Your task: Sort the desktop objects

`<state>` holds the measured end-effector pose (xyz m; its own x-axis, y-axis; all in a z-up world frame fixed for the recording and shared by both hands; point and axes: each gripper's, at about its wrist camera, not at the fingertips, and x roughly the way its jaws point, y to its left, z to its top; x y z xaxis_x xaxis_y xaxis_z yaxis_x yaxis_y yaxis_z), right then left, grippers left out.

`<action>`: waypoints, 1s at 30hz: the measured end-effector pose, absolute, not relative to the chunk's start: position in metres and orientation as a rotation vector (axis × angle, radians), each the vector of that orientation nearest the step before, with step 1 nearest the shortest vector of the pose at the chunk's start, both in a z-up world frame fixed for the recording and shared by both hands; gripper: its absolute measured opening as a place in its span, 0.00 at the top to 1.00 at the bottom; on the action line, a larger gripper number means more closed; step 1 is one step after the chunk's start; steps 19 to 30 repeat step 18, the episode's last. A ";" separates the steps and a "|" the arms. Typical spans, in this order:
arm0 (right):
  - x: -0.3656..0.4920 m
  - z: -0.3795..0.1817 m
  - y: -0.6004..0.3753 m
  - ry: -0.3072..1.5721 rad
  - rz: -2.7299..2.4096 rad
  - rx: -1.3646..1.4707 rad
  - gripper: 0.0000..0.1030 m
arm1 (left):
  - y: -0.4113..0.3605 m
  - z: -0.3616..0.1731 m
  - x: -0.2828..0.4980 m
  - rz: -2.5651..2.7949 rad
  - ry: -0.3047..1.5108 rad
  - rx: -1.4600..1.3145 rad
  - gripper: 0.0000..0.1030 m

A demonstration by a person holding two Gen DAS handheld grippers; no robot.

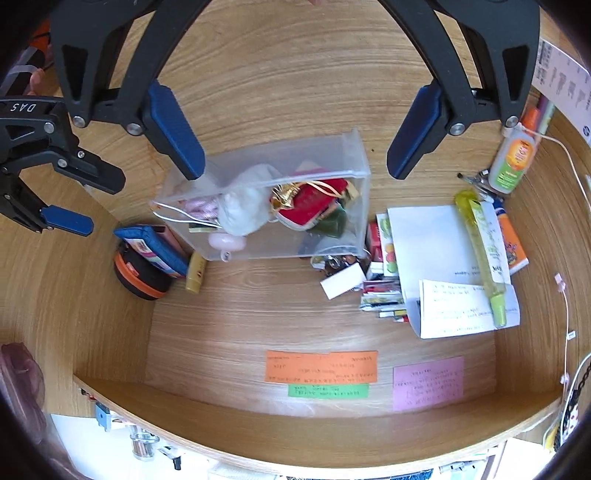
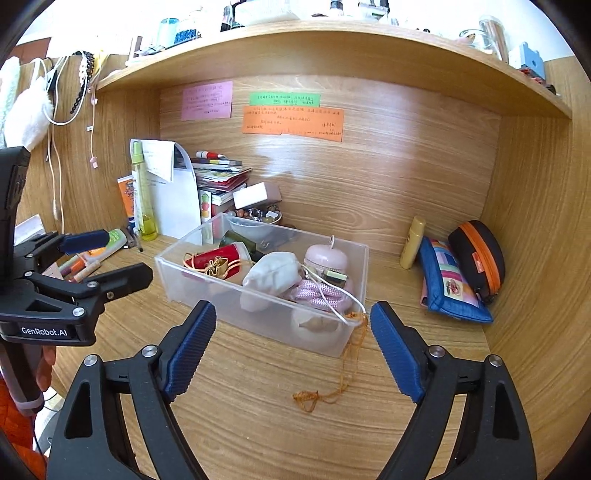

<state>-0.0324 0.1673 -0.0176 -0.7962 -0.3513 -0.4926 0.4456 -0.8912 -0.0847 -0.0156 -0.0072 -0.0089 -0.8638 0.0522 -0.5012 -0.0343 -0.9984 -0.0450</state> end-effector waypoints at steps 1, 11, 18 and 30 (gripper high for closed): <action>-0.031 -0.017 0.169 0.272 -2.619 0.663 0.19 | -0.006 -0.009 -0.015 2.986 -0.052 -0.806 0.03; -0.028 -0.014 0.177 0.234 -2.621 0.667 0.18 | -0.003 -0.009 -0.009 3.002 -0.061 -0.760 0.03; -0.036 -0.017 0.178 0.217 -2.615 0.693 0.18 | -0.004 -0.005 -0.010 3.011 -0.074 -0.756 0.03; -0.036 -0.017 0.178 0.217 -2.615 0.693 0.18 | -0.004 -0.005 -0.010 3.011 -0.074 -0.756 0.03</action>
